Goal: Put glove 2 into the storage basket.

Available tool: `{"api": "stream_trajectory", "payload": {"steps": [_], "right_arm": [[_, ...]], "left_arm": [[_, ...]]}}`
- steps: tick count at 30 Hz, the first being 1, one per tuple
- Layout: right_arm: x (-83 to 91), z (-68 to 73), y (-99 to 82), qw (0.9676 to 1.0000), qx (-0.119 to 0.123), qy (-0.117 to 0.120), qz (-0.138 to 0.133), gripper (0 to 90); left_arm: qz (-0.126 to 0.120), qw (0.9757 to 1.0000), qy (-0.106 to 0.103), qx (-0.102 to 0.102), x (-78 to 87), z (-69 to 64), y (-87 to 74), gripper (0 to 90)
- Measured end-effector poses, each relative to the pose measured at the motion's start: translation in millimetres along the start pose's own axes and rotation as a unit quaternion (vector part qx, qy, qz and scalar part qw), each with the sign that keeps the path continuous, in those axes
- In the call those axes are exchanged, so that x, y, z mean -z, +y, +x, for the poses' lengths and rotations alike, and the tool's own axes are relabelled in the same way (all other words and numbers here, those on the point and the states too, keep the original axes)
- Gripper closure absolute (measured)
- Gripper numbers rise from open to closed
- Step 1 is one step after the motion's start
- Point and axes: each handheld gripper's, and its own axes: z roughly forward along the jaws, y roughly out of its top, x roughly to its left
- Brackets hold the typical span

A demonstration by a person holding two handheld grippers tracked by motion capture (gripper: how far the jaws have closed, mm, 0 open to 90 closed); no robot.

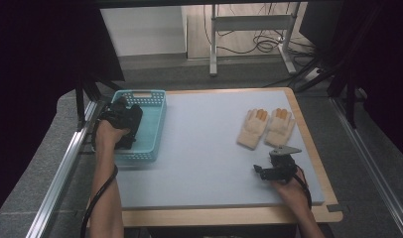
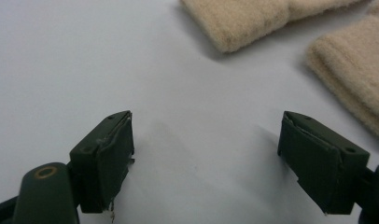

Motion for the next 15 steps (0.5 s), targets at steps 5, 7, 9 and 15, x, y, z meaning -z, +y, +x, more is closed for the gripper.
{"api": "stream_trajectory", "payload": {"steps": [5, 7, 9, 15], "right_arm": [[0.0, 0.0, 0.0, 1.0000, 0.000, 0.000, 0.000, 18.0], [0.0, 0.1, 0.0, 1.0000, 0.000, 0.000, 0.000, 18.0], [0.0, 0.1, 0.0, 1.0000, 0.000, 0.000, 0.000, 18.0], [0.0, 0.1, 0.0, 1.0000, 0.000, 0.000, 0.000, 18.0]], "left_arm": [[-0.053, 0.9970, -0.054, 0.014, 24.8, 5.9, -6.3, 3.5], [-0.075, 0.9946, -0.071, 0.011, 33.8, 5.8, -9.4, 3.3], [-0.096, 0.9912, -0.091, 0.005, 41.8, 3.7, -12.8, 2.0], [-0.163, 0.9766, -0.138, -0.020, 64.0, -15.3, -24.9, 2.1]]}}
